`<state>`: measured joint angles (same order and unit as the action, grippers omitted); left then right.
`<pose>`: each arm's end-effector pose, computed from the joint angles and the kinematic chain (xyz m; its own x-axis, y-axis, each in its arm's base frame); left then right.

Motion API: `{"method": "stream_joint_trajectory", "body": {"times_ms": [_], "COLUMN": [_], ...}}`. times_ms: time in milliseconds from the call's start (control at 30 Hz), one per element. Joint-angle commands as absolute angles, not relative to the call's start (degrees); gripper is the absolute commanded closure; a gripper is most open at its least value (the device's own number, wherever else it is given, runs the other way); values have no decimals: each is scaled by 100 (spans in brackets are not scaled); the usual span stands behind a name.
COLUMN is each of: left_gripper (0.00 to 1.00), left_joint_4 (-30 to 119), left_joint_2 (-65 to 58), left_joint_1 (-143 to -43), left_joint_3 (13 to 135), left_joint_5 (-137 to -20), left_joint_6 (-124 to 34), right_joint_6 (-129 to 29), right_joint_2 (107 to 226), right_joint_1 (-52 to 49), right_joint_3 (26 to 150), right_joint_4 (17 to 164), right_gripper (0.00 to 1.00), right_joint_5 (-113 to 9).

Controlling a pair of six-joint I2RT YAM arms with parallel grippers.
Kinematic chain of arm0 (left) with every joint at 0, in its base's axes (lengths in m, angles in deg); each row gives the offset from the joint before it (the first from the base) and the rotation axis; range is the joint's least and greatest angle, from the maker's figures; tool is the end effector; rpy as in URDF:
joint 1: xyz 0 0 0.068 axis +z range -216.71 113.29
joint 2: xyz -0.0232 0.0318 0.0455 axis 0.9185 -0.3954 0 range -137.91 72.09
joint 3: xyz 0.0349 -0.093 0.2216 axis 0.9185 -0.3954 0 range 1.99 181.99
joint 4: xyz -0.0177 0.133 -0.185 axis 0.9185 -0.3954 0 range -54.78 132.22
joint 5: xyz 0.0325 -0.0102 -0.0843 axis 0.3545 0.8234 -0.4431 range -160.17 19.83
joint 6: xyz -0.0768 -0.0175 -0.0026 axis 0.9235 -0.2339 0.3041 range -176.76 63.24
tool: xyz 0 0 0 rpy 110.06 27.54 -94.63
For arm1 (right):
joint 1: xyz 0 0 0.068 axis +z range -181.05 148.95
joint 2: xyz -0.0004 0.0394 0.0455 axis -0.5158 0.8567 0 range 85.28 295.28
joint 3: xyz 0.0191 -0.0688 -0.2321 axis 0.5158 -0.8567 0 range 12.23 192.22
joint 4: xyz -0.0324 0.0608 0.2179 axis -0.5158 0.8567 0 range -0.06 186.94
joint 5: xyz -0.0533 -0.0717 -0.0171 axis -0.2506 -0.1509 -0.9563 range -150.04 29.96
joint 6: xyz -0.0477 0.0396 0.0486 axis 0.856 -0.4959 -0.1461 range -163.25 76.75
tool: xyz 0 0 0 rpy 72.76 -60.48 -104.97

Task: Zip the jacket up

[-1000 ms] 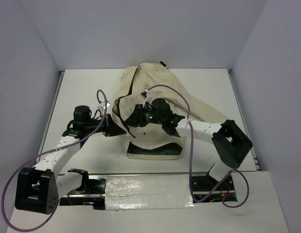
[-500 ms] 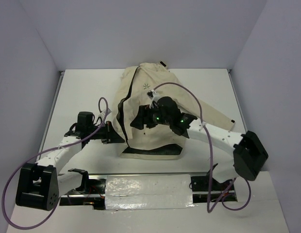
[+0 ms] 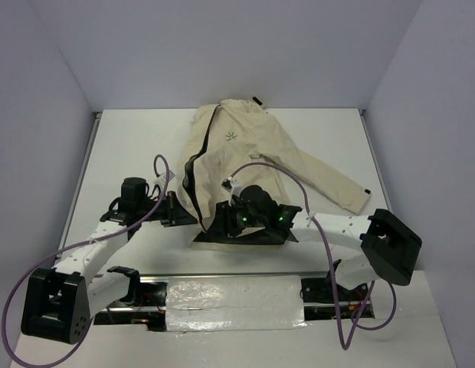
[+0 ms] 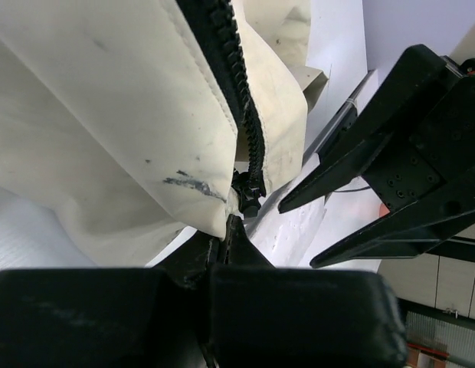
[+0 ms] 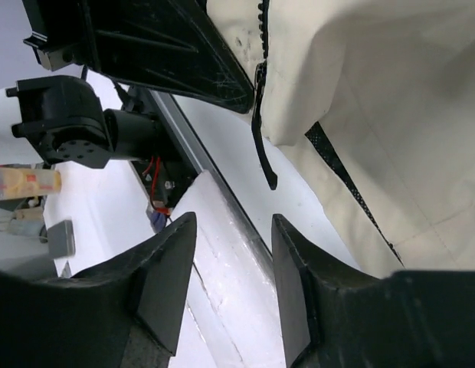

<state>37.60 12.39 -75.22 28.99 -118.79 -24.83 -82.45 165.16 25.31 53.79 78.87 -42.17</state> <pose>0.1959 -0.0806 0.1799 -0.8727 -0.2228 -0.4344 0.2668 0.5274 -0.8066 0.1509 0.2643 0.1967 -0.7929 -0.1057 -0.6001 -0.5708 0.4736 0.6708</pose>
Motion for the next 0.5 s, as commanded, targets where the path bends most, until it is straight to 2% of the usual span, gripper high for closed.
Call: {"method": "stream_joint_trajectory", "body": {"times_ms": [0, 67, 200, 467], "left_gripper": [100, 100, 100, 100], "left_joint_4": [4002, 4099, 4161, 4460], "left_joint_2": [1382, 1373, 1329, 1355], "left_joint_1": [-7541, -7541, -7541, -7550], "left_joint_3": [2845, 2801, 2818, 2827], "left_joint_5": [-11895, -11930, -11956, -11974], "left_joint_6": [-2424, -2398, -2388, -2318], "right_joint_6": [-8227, -8096, -8130, -7937], "right_joint_2": [16561, 16710, 16799, 17317], "right_joint_1": [2511, 2511, 2301, 2168], "right_joint_3": [5415, 5467, 5425, 5353], "right_joint_4": [7219, 7166, 7403, 6736], "right_gripper": [47, 48, 97, 100], "right_joint_5": [-4202, -4211, -4606, -4308]}}
